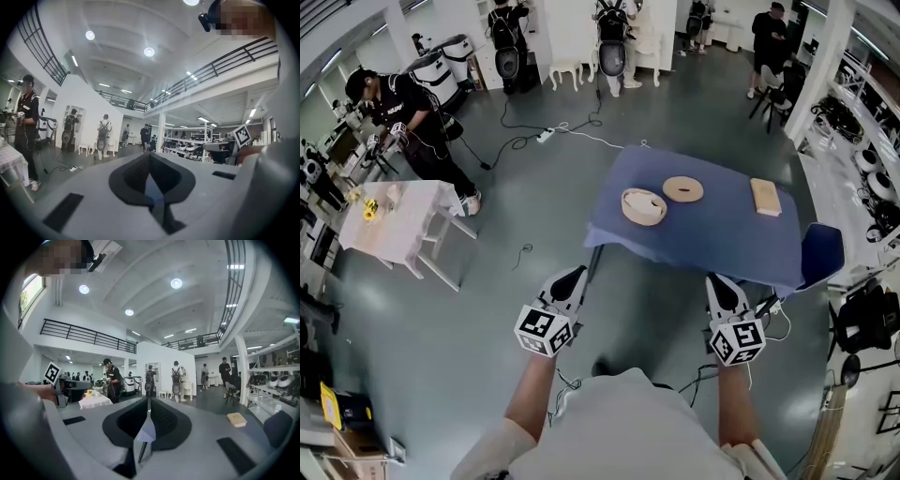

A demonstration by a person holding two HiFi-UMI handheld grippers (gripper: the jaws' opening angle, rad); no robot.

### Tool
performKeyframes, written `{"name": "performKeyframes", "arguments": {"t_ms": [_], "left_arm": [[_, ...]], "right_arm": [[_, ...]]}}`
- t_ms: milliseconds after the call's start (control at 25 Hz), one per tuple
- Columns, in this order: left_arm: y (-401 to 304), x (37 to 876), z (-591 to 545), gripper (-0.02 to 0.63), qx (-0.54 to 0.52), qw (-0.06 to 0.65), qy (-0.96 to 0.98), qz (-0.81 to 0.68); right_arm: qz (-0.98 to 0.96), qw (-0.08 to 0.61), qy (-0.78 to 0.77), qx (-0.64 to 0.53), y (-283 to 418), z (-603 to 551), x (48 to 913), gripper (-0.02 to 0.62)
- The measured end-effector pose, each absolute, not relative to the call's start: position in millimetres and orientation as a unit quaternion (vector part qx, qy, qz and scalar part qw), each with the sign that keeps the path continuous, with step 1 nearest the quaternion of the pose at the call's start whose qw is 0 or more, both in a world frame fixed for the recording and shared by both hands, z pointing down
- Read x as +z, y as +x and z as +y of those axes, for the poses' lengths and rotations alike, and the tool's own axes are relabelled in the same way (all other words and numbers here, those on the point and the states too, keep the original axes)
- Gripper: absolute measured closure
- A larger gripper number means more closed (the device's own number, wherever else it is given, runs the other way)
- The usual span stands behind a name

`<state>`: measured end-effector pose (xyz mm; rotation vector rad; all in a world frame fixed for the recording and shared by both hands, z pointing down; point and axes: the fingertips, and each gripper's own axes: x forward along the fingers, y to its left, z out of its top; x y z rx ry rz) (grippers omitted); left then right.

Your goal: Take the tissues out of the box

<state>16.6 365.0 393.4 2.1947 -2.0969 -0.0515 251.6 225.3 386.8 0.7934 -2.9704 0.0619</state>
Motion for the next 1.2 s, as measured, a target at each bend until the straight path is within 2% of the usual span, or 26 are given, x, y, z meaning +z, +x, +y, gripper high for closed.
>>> {"name": "performKeyframes", "arguments": {"t_ms": [360,720,1200], "left_arm": [[5.7,402.1,370.9,0.595,-0.017,0.061,0.715,-0.697],[-4.2,404.8,378.1,0.532,-0.015,0.066,0.722,-0.689],[-43.3,419.5,391.2,0.508,-0.023,0.080,0.724,-0.684]], "right_arm": [[-0.962,0.046,0.265,0.035,245.1,229.8,397.7,0.551],[-0.962,0.053,0.263,0.043,227.8,242.2,406.0,0.550],[-0.958,0.061,0.277,0.047,192.8,254.5,415.8,0.551]]}}
